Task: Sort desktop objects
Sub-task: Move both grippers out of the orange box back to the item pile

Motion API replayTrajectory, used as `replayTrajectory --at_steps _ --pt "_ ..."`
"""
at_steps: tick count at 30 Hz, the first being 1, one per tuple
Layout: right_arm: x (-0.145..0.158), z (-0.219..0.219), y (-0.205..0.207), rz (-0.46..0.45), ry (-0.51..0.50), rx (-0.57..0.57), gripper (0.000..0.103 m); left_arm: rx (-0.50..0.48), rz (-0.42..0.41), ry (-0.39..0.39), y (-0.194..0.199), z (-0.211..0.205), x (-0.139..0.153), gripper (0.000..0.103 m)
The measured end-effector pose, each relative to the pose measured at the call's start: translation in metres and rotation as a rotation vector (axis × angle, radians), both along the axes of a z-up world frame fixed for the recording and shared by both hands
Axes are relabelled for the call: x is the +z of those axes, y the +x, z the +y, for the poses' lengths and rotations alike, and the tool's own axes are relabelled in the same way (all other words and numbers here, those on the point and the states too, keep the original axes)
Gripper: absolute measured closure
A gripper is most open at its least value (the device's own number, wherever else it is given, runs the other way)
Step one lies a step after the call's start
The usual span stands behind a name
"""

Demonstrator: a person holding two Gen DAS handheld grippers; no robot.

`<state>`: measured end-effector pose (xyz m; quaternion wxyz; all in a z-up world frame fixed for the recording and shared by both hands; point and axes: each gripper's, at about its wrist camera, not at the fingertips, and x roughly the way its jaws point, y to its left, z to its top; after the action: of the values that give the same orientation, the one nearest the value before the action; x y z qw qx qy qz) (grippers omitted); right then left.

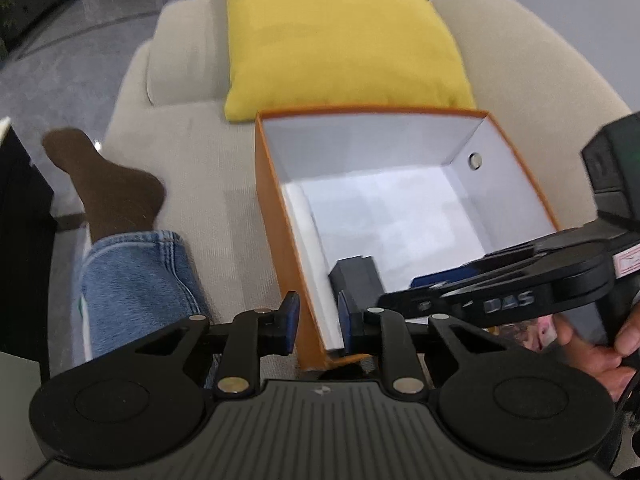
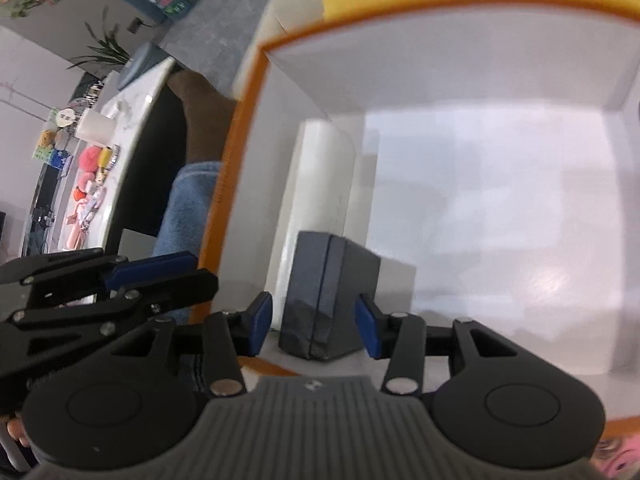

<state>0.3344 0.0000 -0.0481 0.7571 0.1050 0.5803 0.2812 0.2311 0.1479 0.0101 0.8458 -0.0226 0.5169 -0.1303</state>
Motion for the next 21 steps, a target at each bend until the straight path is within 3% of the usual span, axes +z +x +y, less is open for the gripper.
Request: replayTrajectory --at_steps 7,11,15,21 --pt "0.052 -0.06 -0.059 -0.203 -0.005 -0.013 0.054 -0.03 -0.094 -0.002 -0.055 -0.023 0.033 0.08" --pt "0.054 -0.096 -0.09 -0.235 -0.059 -0.023 0.054 -0.017 -0.111 0.011 -0.082 -0.036 0.029 0.08" --pt "0.031 -0.123 -0.106 -0.195 -0.169 -0.051 0.051 -0.026 -0.079 -0.032 -0.093 -0.045 0.016 0.08" --pt "-0.021 -0.158 -0.088 0.018 -0.22 -0.209 0.048 0.009 -0.058 -0.053 -0.092 -0.059 -0.008 0.079"
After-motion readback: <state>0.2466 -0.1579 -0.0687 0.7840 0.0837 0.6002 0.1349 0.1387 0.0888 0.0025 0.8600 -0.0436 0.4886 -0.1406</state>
